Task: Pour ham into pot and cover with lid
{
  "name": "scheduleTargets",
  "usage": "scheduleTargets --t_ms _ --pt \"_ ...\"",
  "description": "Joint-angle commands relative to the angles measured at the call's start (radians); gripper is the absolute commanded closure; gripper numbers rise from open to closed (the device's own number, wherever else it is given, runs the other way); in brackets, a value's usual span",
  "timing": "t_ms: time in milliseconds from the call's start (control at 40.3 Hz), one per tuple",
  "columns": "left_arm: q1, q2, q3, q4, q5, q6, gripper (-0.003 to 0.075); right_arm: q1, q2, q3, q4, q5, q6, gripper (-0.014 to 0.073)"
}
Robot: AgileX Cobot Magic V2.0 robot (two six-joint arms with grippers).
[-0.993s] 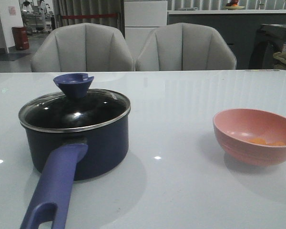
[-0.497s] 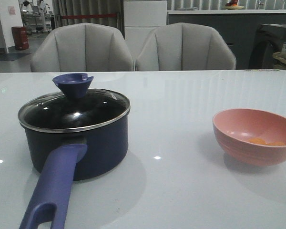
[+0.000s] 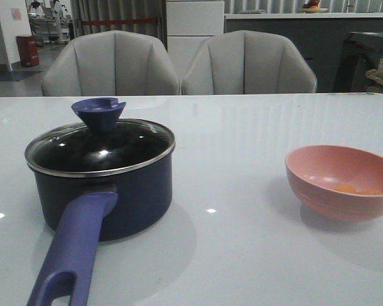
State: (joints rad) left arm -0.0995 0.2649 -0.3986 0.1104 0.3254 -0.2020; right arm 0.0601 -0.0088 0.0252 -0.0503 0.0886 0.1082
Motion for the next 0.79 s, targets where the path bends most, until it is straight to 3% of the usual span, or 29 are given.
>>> scheduleTargets --t_ms 0,472,571,770 --pt "-0.007 0.063 -0.042 -0.033 0.003 0.0 0.0608 -0.001 -0.019 0.01 -0.011 -0.075 0.0 0.044" --pt "-0.007 0.112 -0.043 -0.02 0.014 0.0 0.0584 -0.001 -0.019 0.01 -0.011 -0.075 0.0 0.044" --pt "-0.007 0.112 -0.048 -0.02 0.014 0.0 0.0493 -0.001 -0.019 0.01 -0.011 -0.075 0.0 0.044" --pt "-0.007 0.112 -0.05 -0.018 0.014 0.0 0.0194 -0.001 -0.019 0.01 -0.011 -0.075 0.0 0.044"
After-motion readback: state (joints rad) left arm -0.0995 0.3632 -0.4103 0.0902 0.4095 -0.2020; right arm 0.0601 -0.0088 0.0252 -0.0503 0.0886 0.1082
